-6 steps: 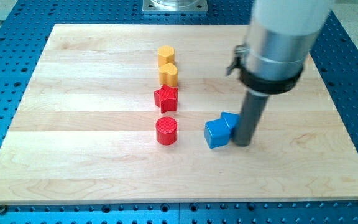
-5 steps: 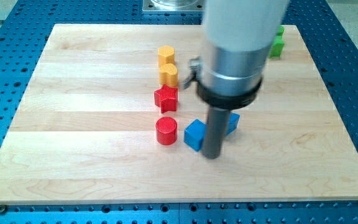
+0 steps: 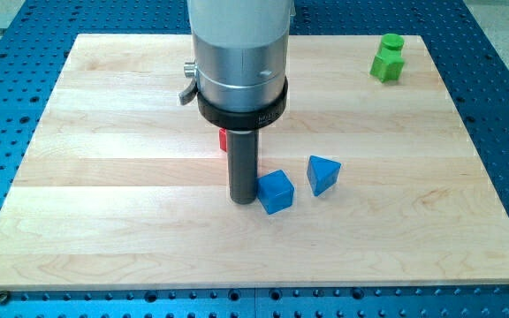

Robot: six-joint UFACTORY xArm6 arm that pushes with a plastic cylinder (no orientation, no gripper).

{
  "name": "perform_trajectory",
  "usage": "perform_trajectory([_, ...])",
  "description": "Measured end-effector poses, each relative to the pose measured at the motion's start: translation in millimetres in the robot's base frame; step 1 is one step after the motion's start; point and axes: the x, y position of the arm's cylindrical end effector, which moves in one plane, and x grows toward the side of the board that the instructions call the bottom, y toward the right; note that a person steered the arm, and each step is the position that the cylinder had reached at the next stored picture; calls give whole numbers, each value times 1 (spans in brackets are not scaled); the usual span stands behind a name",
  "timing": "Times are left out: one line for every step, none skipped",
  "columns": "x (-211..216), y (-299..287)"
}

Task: Push the blue cube into the red circle

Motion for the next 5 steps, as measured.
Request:
perform_trajectory([73,10])
perform_trajectory([77,74])
perform_trajectory([41,83])
perform_trajectory([26,80])
perform_trajectory([26,46])
